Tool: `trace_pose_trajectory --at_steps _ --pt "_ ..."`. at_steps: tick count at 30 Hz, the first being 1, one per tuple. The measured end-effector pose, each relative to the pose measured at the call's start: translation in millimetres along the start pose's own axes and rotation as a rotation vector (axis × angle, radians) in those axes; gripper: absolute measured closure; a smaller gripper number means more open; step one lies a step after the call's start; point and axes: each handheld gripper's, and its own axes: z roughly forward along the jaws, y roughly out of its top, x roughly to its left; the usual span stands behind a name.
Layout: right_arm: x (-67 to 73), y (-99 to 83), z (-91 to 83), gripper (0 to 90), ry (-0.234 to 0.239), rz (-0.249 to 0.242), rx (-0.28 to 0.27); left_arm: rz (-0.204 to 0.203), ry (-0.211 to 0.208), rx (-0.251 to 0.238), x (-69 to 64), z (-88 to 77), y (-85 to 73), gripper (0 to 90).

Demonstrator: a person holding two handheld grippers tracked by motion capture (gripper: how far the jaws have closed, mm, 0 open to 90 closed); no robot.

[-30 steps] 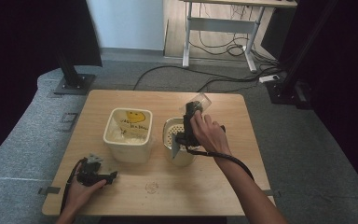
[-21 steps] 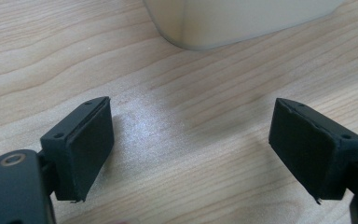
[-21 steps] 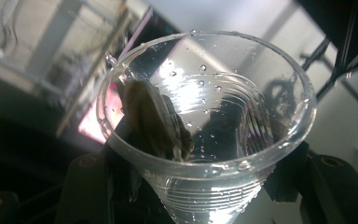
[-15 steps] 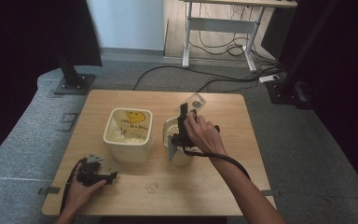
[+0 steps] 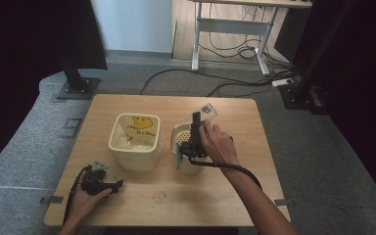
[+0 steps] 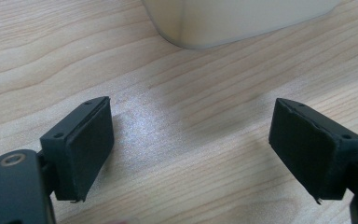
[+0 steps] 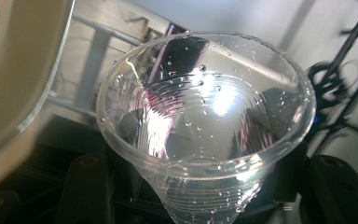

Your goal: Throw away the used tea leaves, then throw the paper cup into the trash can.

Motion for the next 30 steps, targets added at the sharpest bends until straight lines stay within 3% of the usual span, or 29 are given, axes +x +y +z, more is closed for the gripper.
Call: trace_pose_trajectory --at_steps 2,5,6,7,8,9,10,12,14,15,16,17,19,20,21,26,30 --pt "-4.1 -0.5 0.1 41.4 0.049 0.113 -0.005 0.000 0.000 -0.001 0.0 0.1 -0.2 13.9" --pt "-16.2 -5.4 0.3 41.3 0.138 0.335 -0.027 0.000 0.000 -0.002 0.1 0.0 -0.4 13.8" --pt "-16.2 -5.4 0.3 41.3 0.138 0.335 -0.027 0.000 0.000 -0.002 0.1 0.0 -0.4 13.8" --pt "-24.8 -12.5 0.6 41.3 0.214 0.514 -0.052 0.000 0.001 -0.002 -0.1 0.0 -0.5 13.8" --pt "-24.8 -12.5 0.6 41.3 0.214 0.514 -0.052 0.000 0.001 -0.002 -0.1 0.0 -0.5 13.8" --pt "-27.2 -15.8 0.9 41.2 0.243 0.583 -0.065 0.000 0.002 -0.002 -0.1 0.0 -0.5 13.8" --pt "-30.4 -21.9 1.5 41.0 0.292 0.716 -0.093 -0.003 0.002 -0.003 -0.2 0.0 -0.5 13.8" --pt "-32.5 -27.7 2.6 40.6 0.345 0.847 -0.118 -0.004 0.001 -0.003 0.0 -0.1 -0.6 13.8" --pt "-33.6 -36.9 5.0 40.2 0.419 1.035 -0.154 -0.001 0.004 -0.003 -0.1 -0.2 -1.0 13.8" --pt "-33.5 -40.1 6.0 40.1 0.441 1.085 -0.166 0.003 0.009 -0.002 -0.7 -0.3 -1.3 13.8" --pt "-32.8 -46.6 7.7 40.0 0.486 1.175 -0.191 0.004 0.010 -0.002 -1.0 -0.3 -1.6 13.8" --pt "-31.8 -50.0 8.9 39.9 0.509 1.236 -0.206 0.005 0.012 -0.002 -1.3 -0.4 -1.8 13.8" --pt "-29.8 -55.0 10.6 39.9 0.550 1.322 -0.226 0.005 0.018 -0.004 -1.7 -0.6 -2.7 13.8" --pt "-27.3 -59.1 12.1 39.9 0.581 1.397 -0.245 0.004 0.018 -0.006 -1.9 -0.8 -3.0 13.8" --pt "-25.4 -61.4 12.8 39.9 0.588 1.430 -0.248 0.002 0.020 -0.008 -2.1 -0.8 -3.3 13.8" --pt "-18.3 -68.3 15.7 39.6 0.630 1.540 -0.259 0.001 0.020 -0.007 -2.3 -0.9 -3.2 13.9" --pt "-18.1 -71.0 17.3 39.1 0.660 1.624 -0.306 0.000 0.019 -0.006 -1.3 0.3 -1.4 13.9"
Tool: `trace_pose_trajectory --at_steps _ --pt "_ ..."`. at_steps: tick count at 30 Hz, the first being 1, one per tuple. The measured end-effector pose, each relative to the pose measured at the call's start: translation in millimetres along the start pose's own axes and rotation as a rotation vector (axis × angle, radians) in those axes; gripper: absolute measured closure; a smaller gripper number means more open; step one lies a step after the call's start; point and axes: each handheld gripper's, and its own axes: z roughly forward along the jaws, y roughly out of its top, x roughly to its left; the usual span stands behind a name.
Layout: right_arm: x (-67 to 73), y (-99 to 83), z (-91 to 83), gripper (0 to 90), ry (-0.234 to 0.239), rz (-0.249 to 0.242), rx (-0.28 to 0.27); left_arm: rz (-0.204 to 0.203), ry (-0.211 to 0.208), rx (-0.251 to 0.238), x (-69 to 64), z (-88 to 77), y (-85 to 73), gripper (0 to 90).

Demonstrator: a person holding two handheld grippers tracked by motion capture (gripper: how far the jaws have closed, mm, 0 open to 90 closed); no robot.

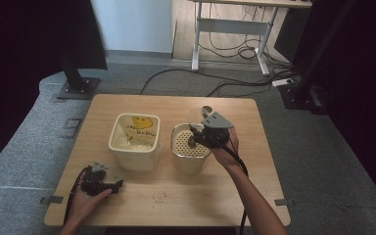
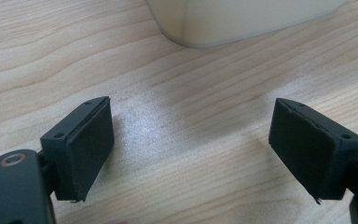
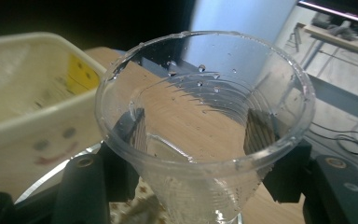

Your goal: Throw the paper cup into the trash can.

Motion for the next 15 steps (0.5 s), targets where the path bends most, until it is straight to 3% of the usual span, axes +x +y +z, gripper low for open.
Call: trace_pose_trajectory --at_steps 7,15 --pt "14.0 20.9 7.1 37.1 0.128 0.102 -0.047 0.006 -0.005 0.003 0.0 0.3 0.7 13.9" --pt "52.3 61.6 48.9 35.2 0.251 0.131 -0.003 0.007 -0.021 0.000 0.9 -1.2 -0.9 13.9"
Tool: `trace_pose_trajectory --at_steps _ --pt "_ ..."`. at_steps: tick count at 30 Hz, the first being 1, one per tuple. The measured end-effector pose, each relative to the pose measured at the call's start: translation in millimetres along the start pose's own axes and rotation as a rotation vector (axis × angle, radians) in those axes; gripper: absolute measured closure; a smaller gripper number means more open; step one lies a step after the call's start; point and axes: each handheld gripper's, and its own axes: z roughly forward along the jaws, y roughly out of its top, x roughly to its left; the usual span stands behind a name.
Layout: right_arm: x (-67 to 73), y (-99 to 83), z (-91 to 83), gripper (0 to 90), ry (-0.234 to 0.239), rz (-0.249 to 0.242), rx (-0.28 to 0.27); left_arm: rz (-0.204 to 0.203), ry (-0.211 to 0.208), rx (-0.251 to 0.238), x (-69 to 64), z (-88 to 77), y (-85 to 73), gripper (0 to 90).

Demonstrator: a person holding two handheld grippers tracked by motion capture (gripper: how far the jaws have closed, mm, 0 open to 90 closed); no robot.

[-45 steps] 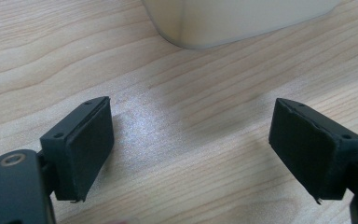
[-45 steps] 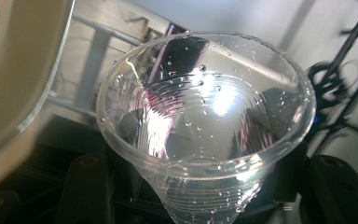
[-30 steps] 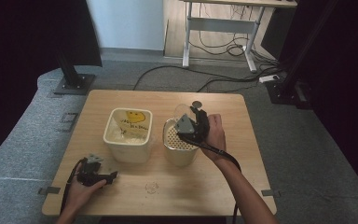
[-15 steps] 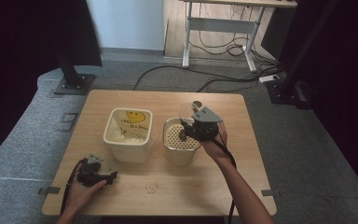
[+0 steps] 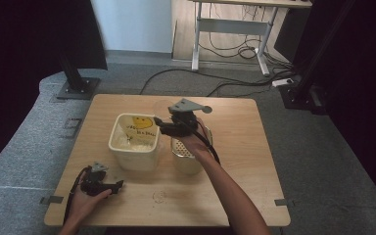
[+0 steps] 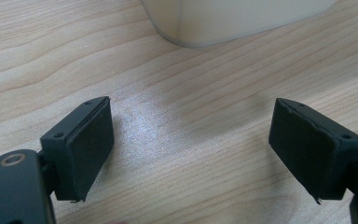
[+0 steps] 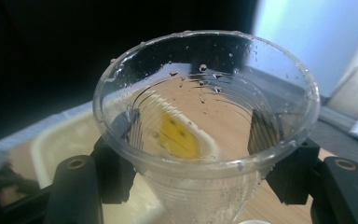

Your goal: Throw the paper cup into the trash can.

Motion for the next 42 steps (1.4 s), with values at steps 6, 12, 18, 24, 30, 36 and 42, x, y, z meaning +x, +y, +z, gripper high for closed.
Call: trace_pose_trajectory --at_steps 6,12,18,24,30,36,42 --pt "18.6 15.7 51.2 26.6 0.085 0.036 0.059 -0.013 -0.002 -0.003 2.2 -2.1 -2.1 13.9" --pt "31.4 14.2 75.7 15.4 0.135 0.060 0.112 -0.008 -0.003 -0.003 3.1 -3.4 -4.0 13.9" --pt "29.0 20.2 67.1 14.1 0.125 0.056 0.106 -0.010 0.004 -0.005 2.6 -2.9 -3.8 13.9" --pt "14.7 17.6 30.8 15.7 0.102 0.052 0.053 -0.009 0.002 -0.005 3.8 -3.1 -3.8 13.9" --pt "-6.7 -3.9 -15.6 18.6 0.050 0.033 0.012 -0.009 0.008 -0.004 3.3 -2.2 -2.9 13.7" --pt "-23.6 -32.7 -55.4 19.8 0.008 0.048 -0.012 -0.010 0.014 -0.004 2.5 -1.4 -2.3 13.7" --pt "-38.7 -66.3 -95.6 20.3 -0.040 0.072 -0.049 -0.011 0.022 -0.007 2.7 -0.1 -1.2 13.8"
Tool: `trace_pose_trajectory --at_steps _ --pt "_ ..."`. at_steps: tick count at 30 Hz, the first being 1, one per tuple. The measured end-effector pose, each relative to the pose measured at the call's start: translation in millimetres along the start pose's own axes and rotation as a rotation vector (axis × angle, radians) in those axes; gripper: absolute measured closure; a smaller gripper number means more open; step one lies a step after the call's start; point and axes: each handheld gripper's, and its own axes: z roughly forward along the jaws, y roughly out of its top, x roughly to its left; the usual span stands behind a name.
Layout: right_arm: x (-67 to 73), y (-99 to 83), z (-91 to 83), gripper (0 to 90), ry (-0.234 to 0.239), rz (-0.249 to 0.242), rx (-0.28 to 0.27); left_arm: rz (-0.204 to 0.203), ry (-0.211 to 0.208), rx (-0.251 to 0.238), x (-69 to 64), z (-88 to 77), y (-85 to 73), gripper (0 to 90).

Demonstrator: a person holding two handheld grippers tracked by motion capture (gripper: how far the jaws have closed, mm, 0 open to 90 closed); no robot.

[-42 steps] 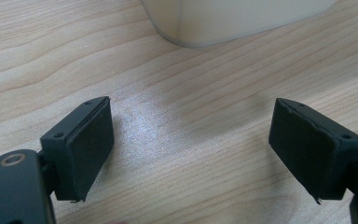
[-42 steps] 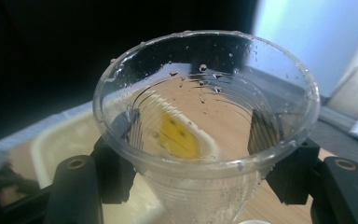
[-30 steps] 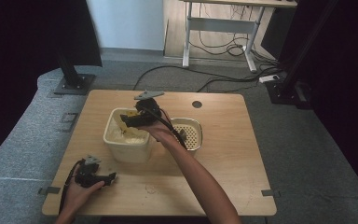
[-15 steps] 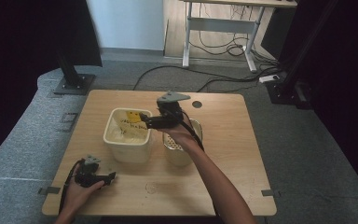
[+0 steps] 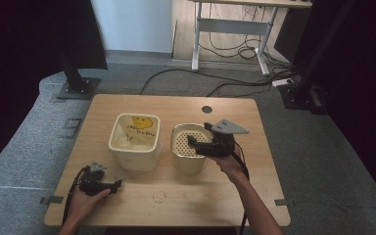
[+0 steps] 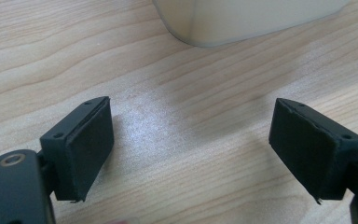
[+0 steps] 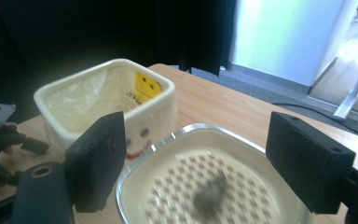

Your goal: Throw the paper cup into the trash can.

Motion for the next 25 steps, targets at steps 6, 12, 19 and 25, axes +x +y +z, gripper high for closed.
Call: trace_pose_trajectory --at_steps 6,12,19,25 --pt "-16.3 -32.7 -31.8 20.8 -0.037 0.040 -0.018 0.020 0.020 0.002 -3.1 2.0 0.4 13.2" --pt "-26.3 -63.8 -46.0 20.9 -0.076 0.066 -0.012 0.023 0.024 0.001 -4.0 2.7 0.5 12.8" --pt "-36.4 -94.2 -48.6 21.5 -0.104 0.103 0.019 0.033 0.032 -0.013 -5.4 4.7 -0.3 11.2" --pt "-42.8 -105.2 -48.3 22.8 -0.120 0.138 0.021 0.037 0.033 -0.017 -5.7 5.3 -0.8 10.5"
